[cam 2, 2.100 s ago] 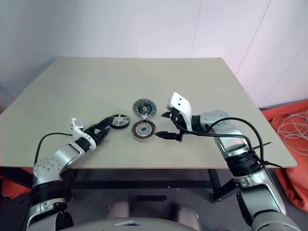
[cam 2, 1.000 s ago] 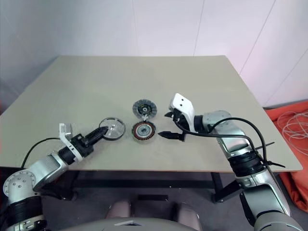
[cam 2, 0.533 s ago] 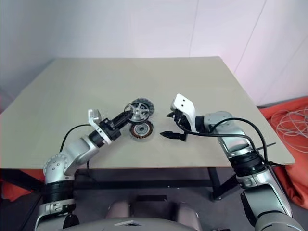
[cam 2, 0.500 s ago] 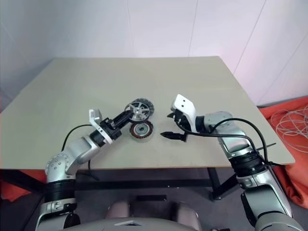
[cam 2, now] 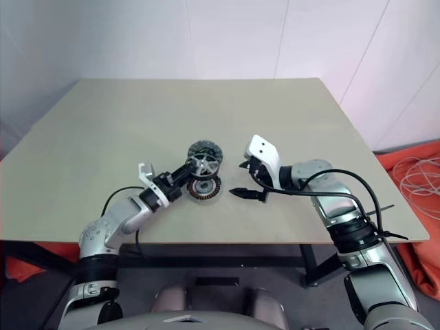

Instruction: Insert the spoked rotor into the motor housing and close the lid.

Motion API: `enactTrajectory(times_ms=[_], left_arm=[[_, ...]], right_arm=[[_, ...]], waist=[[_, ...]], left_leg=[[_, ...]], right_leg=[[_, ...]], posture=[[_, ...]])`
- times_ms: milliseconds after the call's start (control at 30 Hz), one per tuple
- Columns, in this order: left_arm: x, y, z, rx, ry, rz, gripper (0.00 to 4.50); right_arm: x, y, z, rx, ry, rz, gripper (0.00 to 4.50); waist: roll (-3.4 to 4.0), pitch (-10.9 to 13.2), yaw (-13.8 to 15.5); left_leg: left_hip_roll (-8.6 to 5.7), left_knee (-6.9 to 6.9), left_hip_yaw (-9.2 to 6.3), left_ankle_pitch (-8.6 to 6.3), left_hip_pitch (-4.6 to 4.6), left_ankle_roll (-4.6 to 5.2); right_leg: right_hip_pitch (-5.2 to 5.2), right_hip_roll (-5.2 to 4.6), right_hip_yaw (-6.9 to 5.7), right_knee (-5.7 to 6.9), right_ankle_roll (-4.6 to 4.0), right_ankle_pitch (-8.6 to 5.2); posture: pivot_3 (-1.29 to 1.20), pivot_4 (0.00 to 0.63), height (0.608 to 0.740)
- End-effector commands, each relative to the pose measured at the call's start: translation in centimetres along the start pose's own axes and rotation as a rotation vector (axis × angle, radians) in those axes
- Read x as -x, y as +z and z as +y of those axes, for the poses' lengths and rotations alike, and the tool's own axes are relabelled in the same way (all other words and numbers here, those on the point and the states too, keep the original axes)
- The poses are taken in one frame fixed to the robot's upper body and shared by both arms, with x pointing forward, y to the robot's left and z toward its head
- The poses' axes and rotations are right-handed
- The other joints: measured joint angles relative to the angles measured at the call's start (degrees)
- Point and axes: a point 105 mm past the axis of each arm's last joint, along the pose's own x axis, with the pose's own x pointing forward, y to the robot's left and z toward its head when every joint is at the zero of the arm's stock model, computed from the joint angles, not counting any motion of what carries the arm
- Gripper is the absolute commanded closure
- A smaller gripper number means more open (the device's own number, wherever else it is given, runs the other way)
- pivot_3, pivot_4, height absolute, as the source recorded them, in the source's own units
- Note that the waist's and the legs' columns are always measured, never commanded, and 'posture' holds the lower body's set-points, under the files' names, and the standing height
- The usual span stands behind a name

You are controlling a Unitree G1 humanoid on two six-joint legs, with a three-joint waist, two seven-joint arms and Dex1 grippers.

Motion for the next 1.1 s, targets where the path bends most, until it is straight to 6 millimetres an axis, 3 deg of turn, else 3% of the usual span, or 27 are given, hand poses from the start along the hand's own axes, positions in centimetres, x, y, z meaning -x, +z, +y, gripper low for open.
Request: enactTrajectory(times_ms=[33,333,1100], left_arm=[[0.3,-0.7,-0.4,-0.013,-0.022,0.041,4.07],[0.8,0.1,-0.4,-0.014,-0.024,0.01,4.07],[-0.2,-0.3,0.6,-0.012,-0.002,0.053,4.07]], right_arm=[[0.5,1.7,-0.3,0.043,-0.012,-0.05,0.0],[0.4,1.6,-0.2,0.045,-0.009,-0.047,0.0],[0.4,1.8,-0.1,0.046,-0.004,-0.05,0.0]], waist=[[0.0,0.0,0.0],[-0.01,0.0,-0.1],[0.0,0.0,0.0]], left_leg=[[0.0,0.01,0.0,0.0,0.01,0.0],[-0.04,0.08,0.01,0.03,0.18,-0.03],[-0.02,0.07,0.01,0.02,0.15,-0.01]], right_leg=[[0.0,-0.01,0.02,0.0,0.0,0.0],[0.09,-0.01,0.03,0.0,0.01,0.0],[0.09,-0.01,0.03,0.0,0.01,0.0]], posture=[[0.0,0.0,0.74],[0.0,0.0,0.74],[0.0,0.0,0.74]])
